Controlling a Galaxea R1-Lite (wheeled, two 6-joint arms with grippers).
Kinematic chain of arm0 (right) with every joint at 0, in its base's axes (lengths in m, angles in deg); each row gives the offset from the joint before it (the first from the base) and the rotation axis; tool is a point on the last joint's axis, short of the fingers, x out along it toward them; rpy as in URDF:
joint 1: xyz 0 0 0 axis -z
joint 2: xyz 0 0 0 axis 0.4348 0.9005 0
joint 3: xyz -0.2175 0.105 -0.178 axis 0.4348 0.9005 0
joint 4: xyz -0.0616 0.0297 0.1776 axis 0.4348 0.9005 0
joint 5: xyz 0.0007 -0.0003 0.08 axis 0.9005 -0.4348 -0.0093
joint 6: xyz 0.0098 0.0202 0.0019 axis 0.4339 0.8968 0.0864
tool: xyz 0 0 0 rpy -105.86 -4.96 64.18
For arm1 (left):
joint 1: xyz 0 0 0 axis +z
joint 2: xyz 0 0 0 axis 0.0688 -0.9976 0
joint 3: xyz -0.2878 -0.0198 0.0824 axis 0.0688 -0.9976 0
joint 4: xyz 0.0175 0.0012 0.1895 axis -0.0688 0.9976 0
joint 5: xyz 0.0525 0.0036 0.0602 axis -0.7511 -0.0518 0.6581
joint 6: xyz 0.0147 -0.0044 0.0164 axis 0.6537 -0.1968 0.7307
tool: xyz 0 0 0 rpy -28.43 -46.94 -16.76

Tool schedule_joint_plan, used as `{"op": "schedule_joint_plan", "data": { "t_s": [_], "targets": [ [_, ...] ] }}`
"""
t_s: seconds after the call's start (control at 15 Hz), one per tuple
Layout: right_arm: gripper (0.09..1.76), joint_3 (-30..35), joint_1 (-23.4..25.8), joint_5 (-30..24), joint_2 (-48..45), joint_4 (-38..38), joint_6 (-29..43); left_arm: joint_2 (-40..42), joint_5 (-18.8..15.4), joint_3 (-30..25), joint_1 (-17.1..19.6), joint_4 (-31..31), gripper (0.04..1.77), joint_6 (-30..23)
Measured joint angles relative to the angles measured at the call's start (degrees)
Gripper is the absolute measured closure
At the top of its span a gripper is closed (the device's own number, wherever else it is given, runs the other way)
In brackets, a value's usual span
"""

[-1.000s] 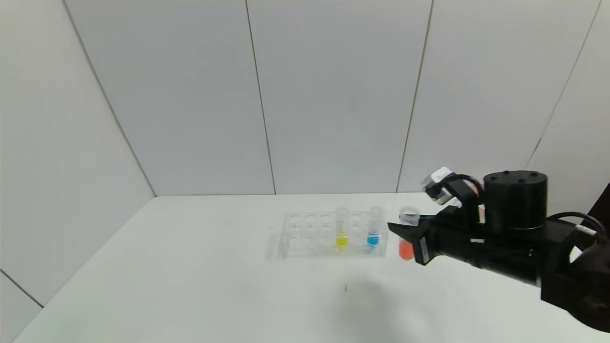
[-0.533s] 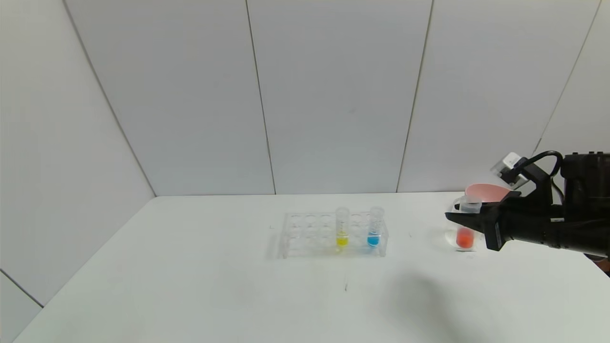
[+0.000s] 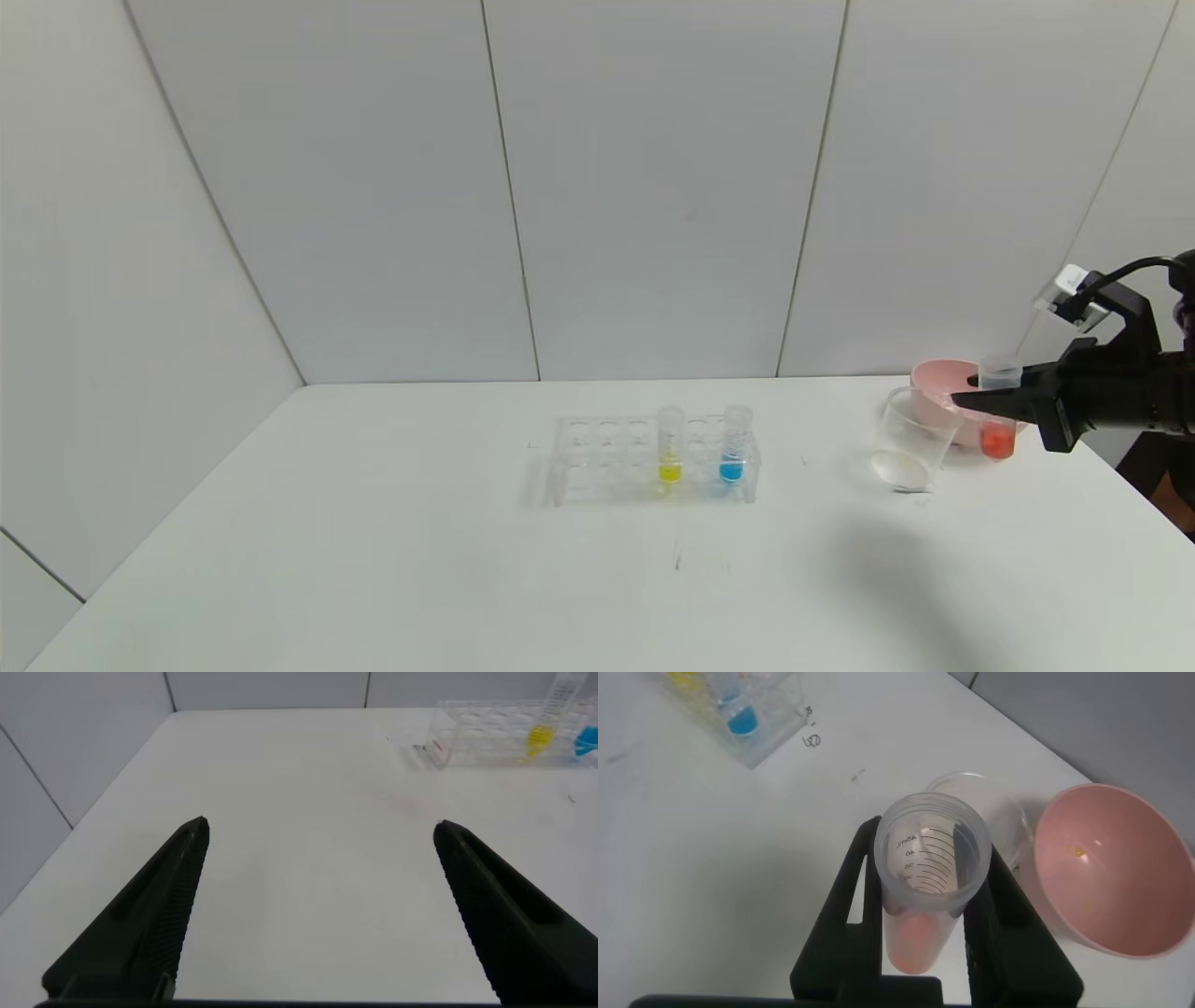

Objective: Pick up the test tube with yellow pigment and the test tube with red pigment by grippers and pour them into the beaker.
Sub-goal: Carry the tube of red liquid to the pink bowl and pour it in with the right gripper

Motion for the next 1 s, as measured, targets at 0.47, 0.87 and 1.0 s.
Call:
{"op": "schedule_joint_plan", "data": {
  "t_s": [0.47,0.87,1.0],
  "targets": [
    [1.29,-16.99,5.08,0.3,8.94,14.23,-16.24,0.0,0.0,0.0,0.0,0.0,0.09,0.0],
    [1.29,-30.17,4.75,6.57,13.82,29.77,-25.87,0.0,0.0,0.0,0.0,0.0,0.09,0.02],
    [1.29,-33.57,4.43,9.5,14.86,35.08,-28.06,0.0,0.0,0.0,0.0,0.0,0.09,0.0]
  ]
}}
